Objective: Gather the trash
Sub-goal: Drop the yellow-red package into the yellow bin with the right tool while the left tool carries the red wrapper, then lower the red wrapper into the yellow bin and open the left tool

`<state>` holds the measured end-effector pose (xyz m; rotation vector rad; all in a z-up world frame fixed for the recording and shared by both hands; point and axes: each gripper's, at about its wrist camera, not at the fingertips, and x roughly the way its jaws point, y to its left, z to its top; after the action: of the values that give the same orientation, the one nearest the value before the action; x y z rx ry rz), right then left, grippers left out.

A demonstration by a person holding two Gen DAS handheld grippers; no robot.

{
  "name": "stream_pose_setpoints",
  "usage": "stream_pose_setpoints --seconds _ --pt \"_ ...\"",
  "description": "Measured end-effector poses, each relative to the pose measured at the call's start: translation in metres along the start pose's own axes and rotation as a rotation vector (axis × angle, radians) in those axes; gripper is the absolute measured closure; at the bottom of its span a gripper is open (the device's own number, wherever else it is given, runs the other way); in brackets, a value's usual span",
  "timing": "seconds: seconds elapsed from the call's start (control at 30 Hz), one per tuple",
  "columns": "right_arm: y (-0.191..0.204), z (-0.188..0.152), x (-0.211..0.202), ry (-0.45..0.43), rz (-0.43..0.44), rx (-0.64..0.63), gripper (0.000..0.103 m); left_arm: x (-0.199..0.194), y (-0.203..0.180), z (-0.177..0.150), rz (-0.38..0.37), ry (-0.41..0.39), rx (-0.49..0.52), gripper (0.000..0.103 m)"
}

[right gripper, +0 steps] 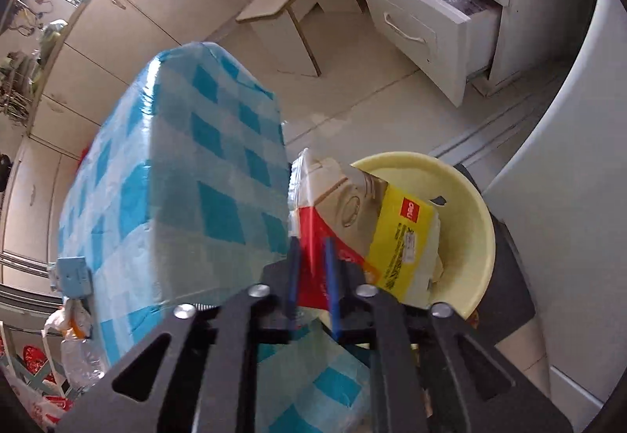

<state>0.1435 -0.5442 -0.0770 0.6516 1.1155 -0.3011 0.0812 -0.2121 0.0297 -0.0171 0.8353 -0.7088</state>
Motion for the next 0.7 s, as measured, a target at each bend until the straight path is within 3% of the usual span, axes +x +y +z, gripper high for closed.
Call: stream_pose_setpoints --seconds 0.03,0.13,0.37,0.53,0.7 --pt "-0.003 0.003 0.005 0.012 -0.027 0.013 0.056 0.005 -0.006 0.005 -0.007 -0.002 0.009 0.102" --pt "-0.015 0.008 -0.005 -0.020 -0.020 0.065 0.052 0.021 -0.024 0.017 -0.042 0.003 0.026 0.102" --pt "-0.022 0.011 -0.105 -0.372 0.191 0.165 0.036 0.093 -0.061 0.037 -0.123 0.073 0.015 0.102" --pt "-0.016 0.007 -0.162 -0.580 0.222 0.118 0.029 0.163 -0.090 0.044 -0.154 0.156 -0.012 0.102" --pt "-0.016 0.016 -0.176 -0.625 0.217 0.104 0.029 0.245 -0.112 0.037 -0.139 0.311 -0.013 0.101"
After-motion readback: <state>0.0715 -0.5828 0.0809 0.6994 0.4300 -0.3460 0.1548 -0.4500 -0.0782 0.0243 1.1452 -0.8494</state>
